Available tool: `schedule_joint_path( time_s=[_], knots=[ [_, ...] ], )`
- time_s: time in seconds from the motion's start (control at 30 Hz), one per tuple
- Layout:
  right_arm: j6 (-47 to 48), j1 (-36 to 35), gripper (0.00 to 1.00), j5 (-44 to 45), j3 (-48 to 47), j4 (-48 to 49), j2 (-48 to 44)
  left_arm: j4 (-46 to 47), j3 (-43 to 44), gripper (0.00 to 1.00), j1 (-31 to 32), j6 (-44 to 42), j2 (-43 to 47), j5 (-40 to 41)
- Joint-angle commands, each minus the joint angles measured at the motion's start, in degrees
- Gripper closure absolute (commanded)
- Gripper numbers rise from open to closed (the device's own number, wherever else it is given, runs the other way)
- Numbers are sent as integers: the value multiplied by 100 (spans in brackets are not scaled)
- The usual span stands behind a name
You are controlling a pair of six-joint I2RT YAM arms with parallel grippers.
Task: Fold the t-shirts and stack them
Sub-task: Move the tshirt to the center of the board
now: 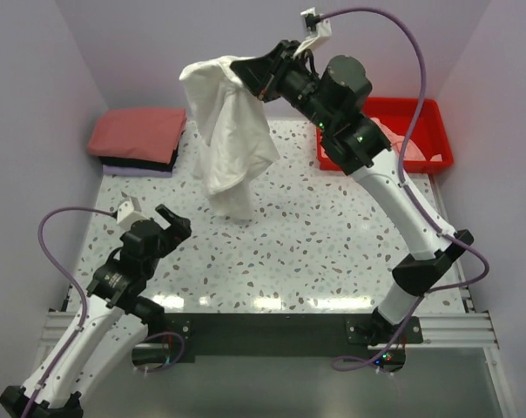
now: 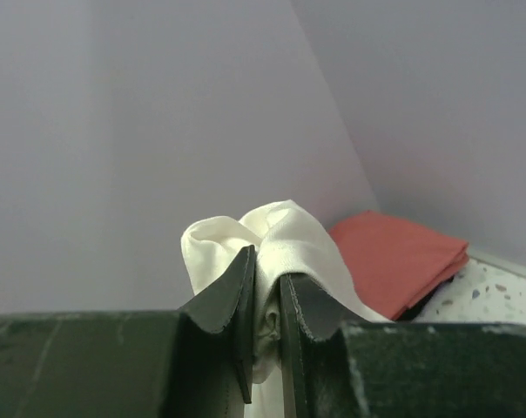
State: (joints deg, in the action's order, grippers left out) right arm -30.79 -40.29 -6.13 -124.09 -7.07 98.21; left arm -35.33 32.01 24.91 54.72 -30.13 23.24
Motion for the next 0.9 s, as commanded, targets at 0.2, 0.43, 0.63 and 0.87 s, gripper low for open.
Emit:
schedule_joint_path(
  time_s=[0.2,0.43,0.63,0.87],
  knots=[
    [-15,65,93,1530,3493,85,-2243,-571,245,0,23,452,8,268],
    [-797,1522,89,2011,7112,-804,-3396,-405,121,0,23,329,-493,49],
    [-710,2412,58,2142,8155,-1384,-3520,306,-186,0,23,145,-1117,-426],
    [-227,2430,1,3399,7576,-2675,-3625,808,-213,1,23,127,-2127,-549]
  ],
)
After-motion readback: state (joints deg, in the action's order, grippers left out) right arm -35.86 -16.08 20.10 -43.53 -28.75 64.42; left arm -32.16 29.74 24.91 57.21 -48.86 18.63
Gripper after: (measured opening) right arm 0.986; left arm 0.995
